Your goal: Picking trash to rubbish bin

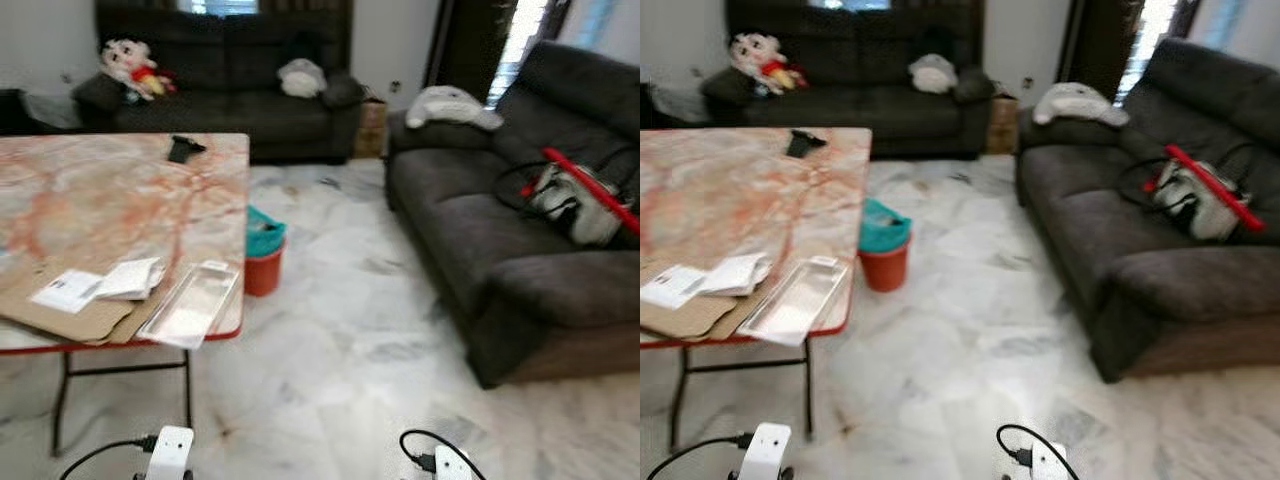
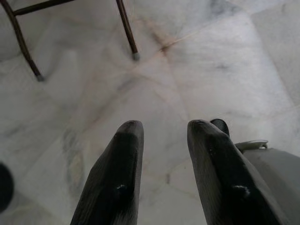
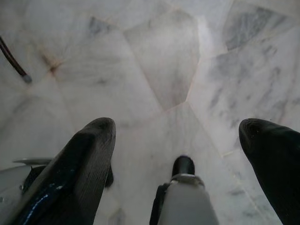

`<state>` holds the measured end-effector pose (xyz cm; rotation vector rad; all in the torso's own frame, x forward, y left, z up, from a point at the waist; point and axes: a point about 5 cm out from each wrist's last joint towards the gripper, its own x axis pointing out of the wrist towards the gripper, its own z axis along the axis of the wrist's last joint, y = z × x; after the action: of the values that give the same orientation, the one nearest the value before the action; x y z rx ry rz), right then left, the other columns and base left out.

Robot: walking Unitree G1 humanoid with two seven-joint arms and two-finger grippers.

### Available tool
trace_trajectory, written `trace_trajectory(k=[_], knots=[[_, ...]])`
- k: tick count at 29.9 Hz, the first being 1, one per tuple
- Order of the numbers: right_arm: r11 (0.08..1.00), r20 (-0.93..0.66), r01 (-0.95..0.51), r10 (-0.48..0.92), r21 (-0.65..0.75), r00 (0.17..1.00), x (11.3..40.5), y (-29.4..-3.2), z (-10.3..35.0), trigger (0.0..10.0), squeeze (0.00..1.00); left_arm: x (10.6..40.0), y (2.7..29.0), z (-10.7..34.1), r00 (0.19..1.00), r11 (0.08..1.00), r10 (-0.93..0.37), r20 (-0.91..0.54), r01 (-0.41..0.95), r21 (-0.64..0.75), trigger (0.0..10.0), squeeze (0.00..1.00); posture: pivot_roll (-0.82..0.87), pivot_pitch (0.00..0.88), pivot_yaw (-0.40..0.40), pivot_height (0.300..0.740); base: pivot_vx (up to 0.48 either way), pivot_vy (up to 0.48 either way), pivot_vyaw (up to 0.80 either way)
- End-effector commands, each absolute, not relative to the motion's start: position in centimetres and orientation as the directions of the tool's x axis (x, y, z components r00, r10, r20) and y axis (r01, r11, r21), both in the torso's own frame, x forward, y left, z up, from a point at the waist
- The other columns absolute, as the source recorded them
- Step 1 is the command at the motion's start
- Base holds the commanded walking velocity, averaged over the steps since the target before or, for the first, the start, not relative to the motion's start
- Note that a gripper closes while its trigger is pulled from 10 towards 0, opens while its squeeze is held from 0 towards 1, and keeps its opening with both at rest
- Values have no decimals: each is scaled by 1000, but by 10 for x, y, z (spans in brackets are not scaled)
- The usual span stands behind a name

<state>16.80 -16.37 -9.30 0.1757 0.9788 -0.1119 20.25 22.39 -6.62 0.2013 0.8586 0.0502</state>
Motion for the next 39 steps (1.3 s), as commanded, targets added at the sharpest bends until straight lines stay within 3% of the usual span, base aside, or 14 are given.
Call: trace_trajectory(k=[1, 10, 25, 39], knots=[[978, -817, 185, -24, 101, 576, 174, -166, -90, 10000, 0, 208, 222, -64, 668, 977, 120, -735, 52, 207, 10000, 0, 96, 0, -31, 740, 0, 0, 0], [986, -813, 146, -17, 84, 583, 177, -165, -89, 10000, 0, 204, 223, -66, 656, 977, 128, -743, 45, 208, 10000, 0, 102, 0, -33, 740, 0, 0, 0], [987, -824, 143, -17, 78, 567, 171, -166, -91, 10000, 0, 198, 224, -68, 644, 977, 131, -753, 43, 207, 10000, 0, 107, 0, -36, 740, 0, 0, 752], [986, -818, 139, -3, 95, 575, 175, -164, -90, 10000, 0, 197, 223, -69, 642, 977, 128, -756, 50, 207, 10000, 0, 104, 0, -38, 740, 0, 0, 0]])
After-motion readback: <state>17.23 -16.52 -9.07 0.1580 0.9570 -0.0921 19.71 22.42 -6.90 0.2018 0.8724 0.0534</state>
